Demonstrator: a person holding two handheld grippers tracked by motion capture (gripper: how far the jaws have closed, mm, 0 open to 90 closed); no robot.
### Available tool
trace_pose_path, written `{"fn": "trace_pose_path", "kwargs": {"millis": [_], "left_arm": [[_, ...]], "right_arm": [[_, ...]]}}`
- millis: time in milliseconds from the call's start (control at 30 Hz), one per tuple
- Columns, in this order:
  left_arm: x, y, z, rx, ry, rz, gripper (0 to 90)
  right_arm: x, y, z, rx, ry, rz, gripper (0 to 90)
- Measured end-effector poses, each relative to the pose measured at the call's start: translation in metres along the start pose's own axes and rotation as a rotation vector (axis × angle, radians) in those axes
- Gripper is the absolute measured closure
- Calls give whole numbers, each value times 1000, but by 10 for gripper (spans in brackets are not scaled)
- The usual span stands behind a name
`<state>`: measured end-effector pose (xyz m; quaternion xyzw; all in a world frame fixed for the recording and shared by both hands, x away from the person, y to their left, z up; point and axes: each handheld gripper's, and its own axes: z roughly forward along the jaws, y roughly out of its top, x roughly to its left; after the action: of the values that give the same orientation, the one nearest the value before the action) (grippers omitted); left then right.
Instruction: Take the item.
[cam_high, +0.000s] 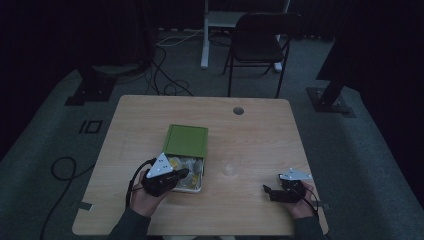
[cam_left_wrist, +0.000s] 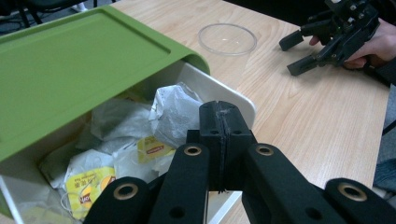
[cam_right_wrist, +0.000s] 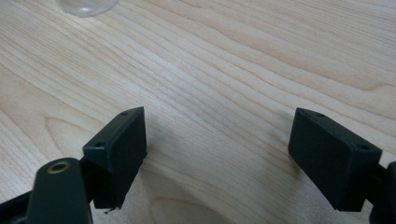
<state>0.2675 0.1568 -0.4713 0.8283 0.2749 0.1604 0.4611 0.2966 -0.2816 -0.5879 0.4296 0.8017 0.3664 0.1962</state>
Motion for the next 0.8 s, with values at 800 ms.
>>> {"fn": "trace_pose_path", "kwargs": {"millis": [800], "left_arm": [[-2,26,-3,-28,-34,24,900]], "right_arm": [[0,0,0,1,2,-2,190]]}}
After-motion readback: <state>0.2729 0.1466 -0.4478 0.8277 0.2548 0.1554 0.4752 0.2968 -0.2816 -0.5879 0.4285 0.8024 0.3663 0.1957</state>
